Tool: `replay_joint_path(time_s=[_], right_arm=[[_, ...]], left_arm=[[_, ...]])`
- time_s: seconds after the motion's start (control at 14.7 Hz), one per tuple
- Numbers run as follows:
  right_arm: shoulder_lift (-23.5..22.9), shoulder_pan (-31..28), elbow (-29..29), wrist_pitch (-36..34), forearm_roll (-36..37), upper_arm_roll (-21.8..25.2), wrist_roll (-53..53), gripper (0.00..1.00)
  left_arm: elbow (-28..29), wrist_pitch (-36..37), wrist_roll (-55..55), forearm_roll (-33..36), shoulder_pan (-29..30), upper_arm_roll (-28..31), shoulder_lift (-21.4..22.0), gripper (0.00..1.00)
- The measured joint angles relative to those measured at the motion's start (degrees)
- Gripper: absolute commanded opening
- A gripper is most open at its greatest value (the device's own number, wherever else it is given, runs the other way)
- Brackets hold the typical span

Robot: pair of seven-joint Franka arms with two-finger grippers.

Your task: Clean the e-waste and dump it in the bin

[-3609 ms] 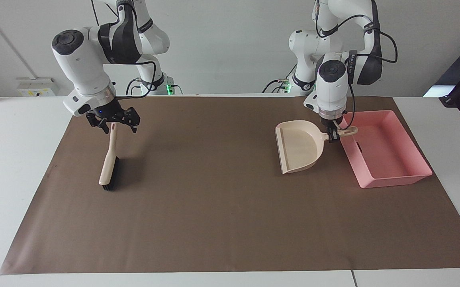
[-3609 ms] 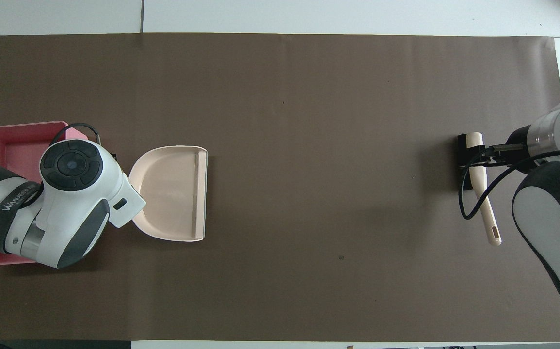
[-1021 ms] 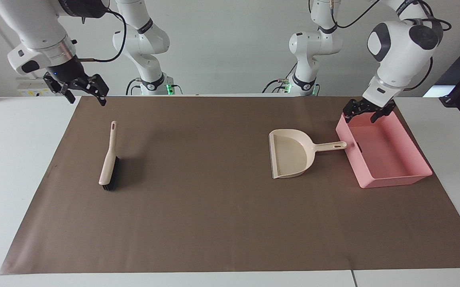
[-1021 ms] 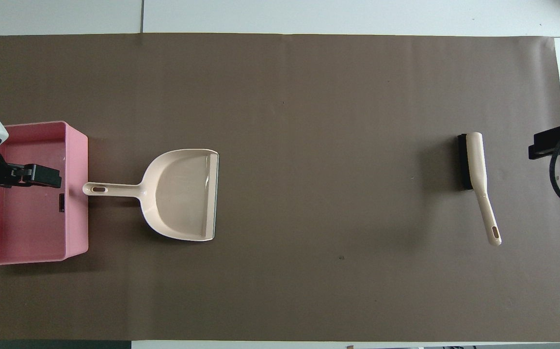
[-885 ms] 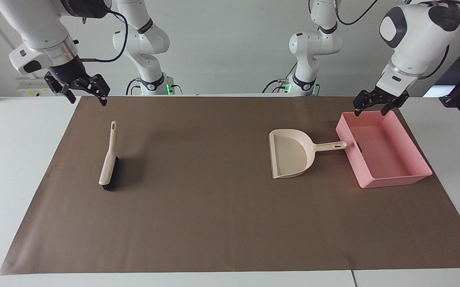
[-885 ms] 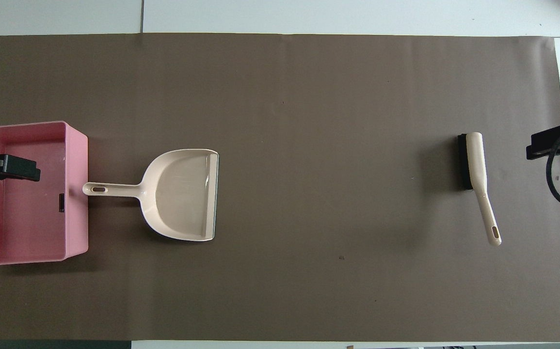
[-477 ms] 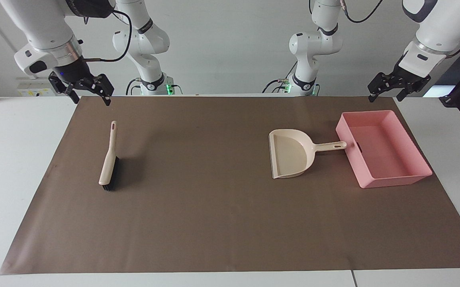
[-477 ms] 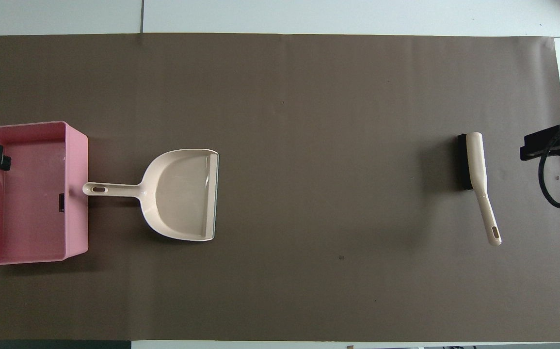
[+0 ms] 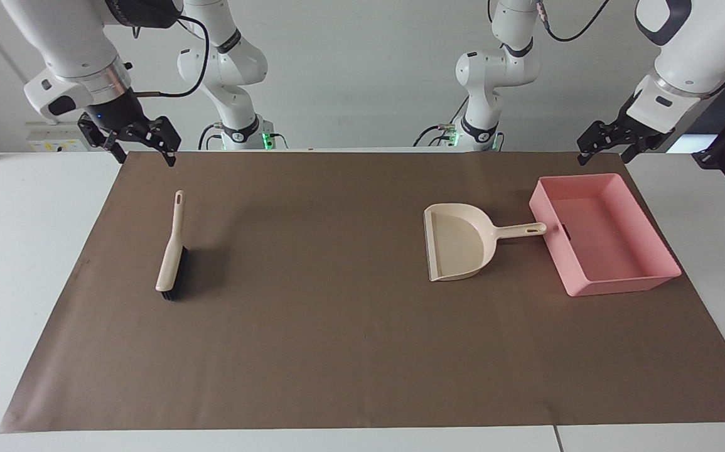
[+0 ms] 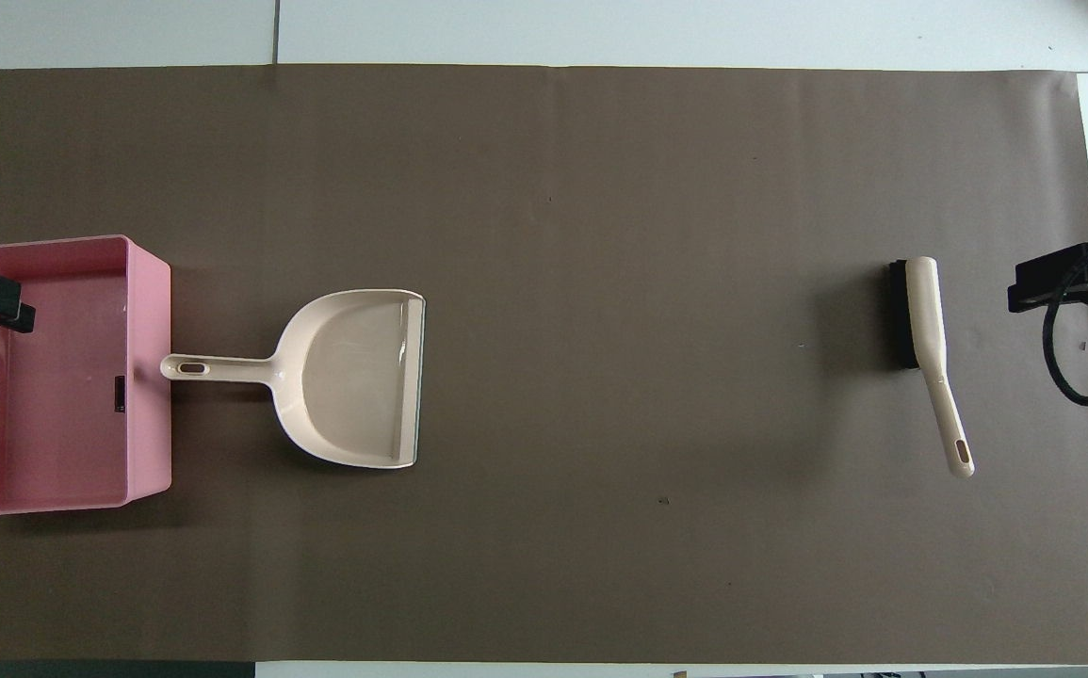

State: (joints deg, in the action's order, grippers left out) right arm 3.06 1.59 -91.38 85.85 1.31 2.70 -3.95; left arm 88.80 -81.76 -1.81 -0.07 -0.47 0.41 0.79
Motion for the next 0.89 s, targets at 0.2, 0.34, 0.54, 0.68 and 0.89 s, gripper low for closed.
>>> replay_joint_path(time_s=[0.2,0.34,0.54,0.68,0.89], right_arm=[[0.00,0.00,0.00,0.00,0.00,0.00,0.00,1.00],[0.00,0.00,0.00,-0.02,0.00,0.00,0.00,1.00],[0.00,0.00,0.00,-0.03,0.00,0.00,0.00,1.00],[0.00,0.00,0.00,0.26,0.00,0.00,0.00,1.00],[0.00,0.00,0.00,1.43,0.00,0.00,0.00,1.00]], left_arm=[[0.16,-0.90,0.09,-0.04,0.00,0.00,0.00,0.98],[0.20,-1.23,0.09,-0.05,0.00,0.00,0.00,0.98],[0.28,-3.92,0.09,-0.05,0.00,0.00,0.00,0.98],[0.31,-4.38,0.09,-0.05,0.00,0.00,-0.01,0.98],[0.33,-4.58,0.09,-0.05,0.01,0.00,-0.01,0.98]])
